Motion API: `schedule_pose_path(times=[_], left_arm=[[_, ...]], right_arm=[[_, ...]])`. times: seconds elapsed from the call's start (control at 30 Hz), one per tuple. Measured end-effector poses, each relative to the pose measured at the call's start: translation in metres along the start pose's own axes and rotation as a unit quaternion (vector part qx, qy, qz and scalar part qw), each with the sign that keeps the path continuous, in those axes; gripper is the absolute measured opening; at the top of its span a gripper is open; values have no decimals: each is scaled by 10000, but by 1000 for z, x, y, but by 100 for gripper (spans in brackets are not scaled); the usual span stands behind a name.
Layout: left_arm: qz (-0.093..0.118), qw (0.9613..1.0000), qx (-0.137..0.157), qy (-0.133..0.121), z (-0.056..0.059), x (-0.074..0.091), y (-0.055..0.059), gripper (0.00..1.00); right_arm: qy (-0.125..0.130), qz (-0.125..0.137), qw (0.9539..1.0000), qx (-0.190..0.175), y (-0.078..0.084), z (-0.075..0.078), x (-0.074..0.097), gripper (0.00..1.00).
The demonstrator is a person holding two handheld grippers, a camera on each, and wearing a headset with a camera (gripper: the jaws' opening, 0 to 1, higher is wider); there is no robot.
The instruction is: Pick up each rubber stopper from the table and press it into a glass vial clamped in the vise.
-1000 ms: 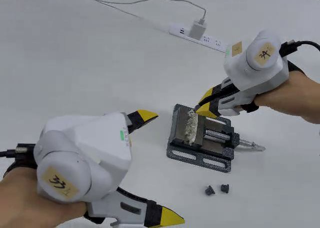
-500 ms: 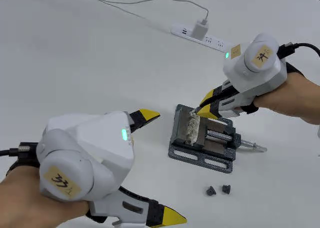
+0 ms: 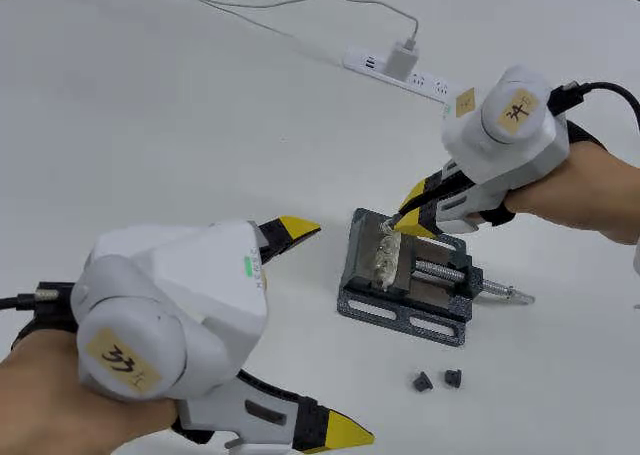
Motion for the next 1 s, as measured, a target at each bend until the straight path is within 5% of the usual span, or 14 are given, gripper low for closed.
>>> schedule_pose_path(times=[0.6, 0.7, 1.0], left_arm=[[7, 10000, 36, 2, 0, -2, 0, 98], [17, 10000, 35, 6, 0, -2, 0, 98], [31, 10000, 58, -17, 0, 1, 1, 97]], right_arm=[[-41, -226, 9997, 74, -5, 1, -2, 5], [35, -222, 9973, -694, -5, 2, -2, 4], [-17, -174, 9958, -894, 0, 2, -1, 4]])
Point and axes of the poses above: the centre of the closed fingertips' face, and the gripper's own axes: x roughly backward along the fingers, z roughly to its right, y roughly out of its underside, the point moved 10 cm from there along x, roughly backward along the fingers, and after that the axes turned 1 degree about z, right-handed, at the moved point
